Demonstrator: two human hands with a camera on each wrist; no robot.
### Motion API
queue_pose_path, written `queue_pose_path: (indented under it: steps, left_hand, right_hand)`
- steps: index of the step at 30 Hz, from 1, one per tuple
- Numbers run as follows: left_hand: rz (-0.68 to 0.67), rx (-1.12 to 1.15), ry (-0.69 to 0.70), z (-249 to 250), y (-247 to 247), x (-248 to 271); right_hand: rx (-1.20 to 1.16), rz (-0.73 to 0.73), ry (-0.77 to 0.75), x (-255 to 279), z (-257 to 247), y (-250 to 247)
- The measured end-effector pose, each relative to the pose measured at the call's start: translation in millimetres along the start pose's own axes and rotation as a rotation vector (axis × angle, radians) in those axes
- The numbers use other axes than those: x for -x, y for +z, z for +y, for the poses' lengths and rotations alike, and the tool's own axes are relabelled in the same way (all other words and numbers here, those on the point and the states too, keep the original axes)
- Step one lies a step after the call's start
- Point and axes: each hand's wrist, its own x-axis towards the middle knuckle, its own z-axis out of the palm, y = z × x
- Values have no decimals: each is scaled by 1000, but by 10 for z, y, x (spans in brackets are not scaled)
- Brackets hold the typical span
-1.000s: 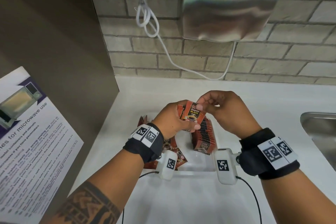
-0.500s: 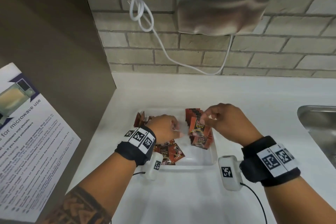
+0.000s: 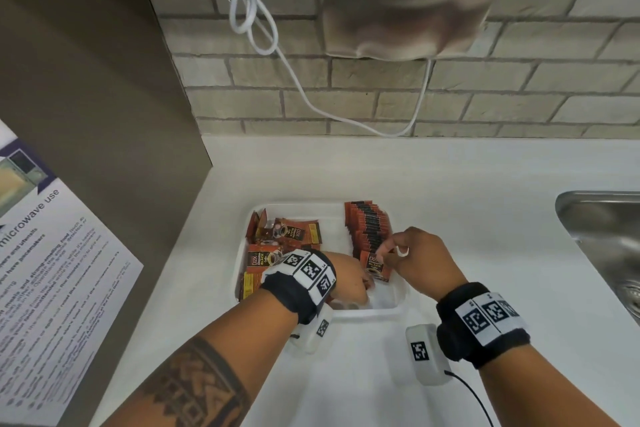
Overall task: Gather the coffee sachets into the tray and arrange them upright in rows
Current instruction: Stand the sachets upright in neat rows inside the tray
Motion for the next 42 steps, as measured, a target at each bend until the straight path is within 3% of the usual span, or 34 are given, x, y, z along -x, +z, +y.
queue_pose_path:
  steps: [14,24,31,35,38,42]
  left_hand:
    - [-73,95,-86,-54,61,-355]
    - [-71,160,-68,-72,14,-322]
    - [44,406,2,-342,-85,-83]
    - [176,785,150,-557,-3,-2]
    - [230,1076,238,-580,32,39]
    - [248,1177,277,-578,86,43]
  right_hand:
    - [-51,-42,45,-42,45,36]
    - [-90,41,12,-70,74,-10]
    - [-241,12,-1,-12,46,-50]
    - [-377,-80,-32,28,-58,-5]
    - [-423,-63,-56,1,-128,35]
    - [-489,-9,-64,-38,-171,-14]
